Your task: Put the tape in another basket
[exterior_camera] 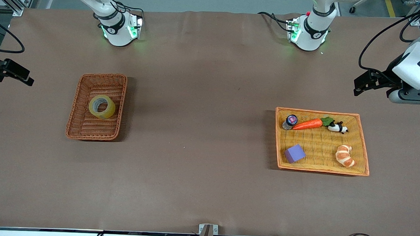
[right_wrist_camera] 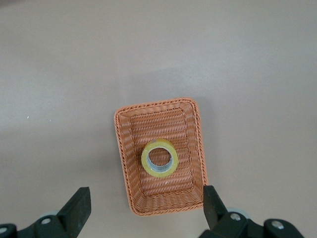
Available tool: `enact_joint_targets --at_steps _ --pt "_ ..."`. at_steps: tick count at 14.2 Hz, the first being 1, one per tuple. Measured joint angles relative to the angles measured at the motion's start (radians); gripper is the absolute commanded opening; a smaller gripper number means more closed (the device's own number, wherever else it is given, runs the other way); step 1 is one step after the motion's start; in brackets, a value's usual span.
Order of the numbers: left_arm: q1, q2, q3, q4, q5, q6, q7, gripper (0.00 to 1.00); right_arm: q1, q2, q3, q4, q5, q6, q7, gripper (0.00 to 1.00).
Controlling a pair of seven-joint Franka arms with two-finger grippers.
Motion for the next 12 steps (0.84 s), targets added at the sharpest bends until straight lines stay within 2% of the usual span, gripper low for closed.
enact_joint_targets --at_steps 12 --pt "-0.001 0.003 -0.021 0.002 0.006 -0.001 0.0 1.0 0.001 0.0 0.006 0.009 0.0 -0.017 -0.028 1.0"
